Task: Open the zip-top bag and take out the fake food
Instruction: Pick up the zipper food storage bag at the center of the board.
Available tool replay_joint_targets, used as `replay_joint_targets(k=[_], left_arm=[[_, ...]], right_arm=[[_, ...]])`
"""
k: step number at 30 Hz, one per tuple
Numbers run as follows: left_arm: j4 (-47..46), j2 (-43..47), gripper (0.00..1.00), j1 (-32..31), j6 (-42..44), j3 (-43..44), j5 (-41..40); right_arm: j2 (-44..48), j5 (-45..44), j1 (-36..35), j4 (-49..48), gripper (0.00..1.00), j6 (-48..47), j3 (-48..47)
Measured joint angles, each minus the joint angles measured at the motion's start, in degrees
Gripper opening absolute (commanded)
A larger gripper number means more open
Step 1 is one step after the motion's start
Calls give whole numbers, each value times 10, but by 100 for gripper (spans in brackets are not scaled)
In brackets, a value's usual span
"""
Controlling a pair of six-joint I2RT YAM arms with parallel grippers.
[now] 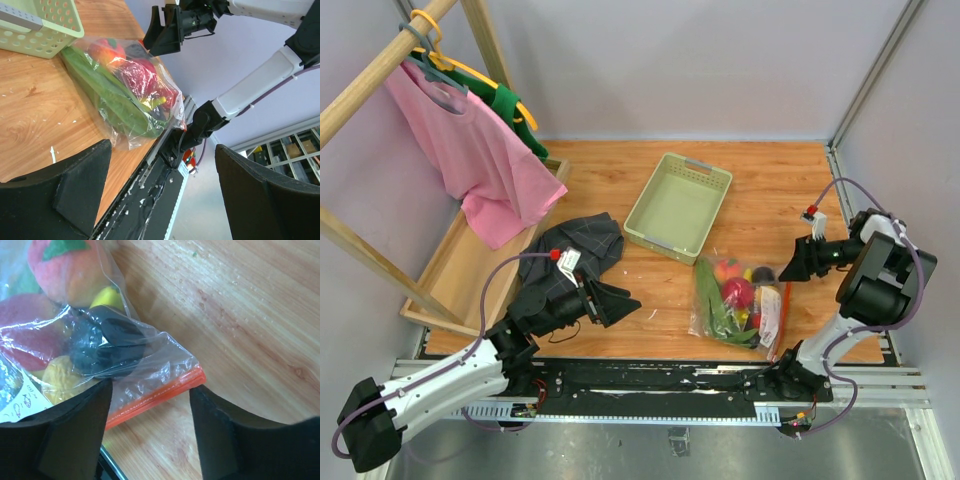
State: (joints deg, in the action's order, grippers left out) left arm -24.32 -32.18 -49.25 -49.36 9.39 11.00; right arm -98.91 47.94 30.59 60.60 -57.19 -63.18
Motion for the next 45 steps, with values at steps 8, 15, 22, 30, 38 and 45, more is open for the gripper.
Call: replay_joint_targets(k=[8, 15, 22, 30, 38, 45], left_arm=[[-1, 3, 88, 0, 0, 0, 1], [-1, 3, 88, 0, 0, 0, 3], [-1, 12, 88, 0, 0, 0, 7], [-9, 17, 87, -1, 5, 0, 9], [-7, -16, 83, -16, 28, 25, 5], [14, -128, 81, -66, 87, 137, -43]], right_arm=[[-39, 48, 0, 39, 6, -36, -18], [-24, 70, 0, 62, 1, -48, -20], [55, 101, 0, 114, 1, -51, -71], [159, 166, 0, 180, 1, -50, -136], [261, 215, -11, 95, 1, 112, -137], [347, 219, -28, -110, 1, 380, -19]])
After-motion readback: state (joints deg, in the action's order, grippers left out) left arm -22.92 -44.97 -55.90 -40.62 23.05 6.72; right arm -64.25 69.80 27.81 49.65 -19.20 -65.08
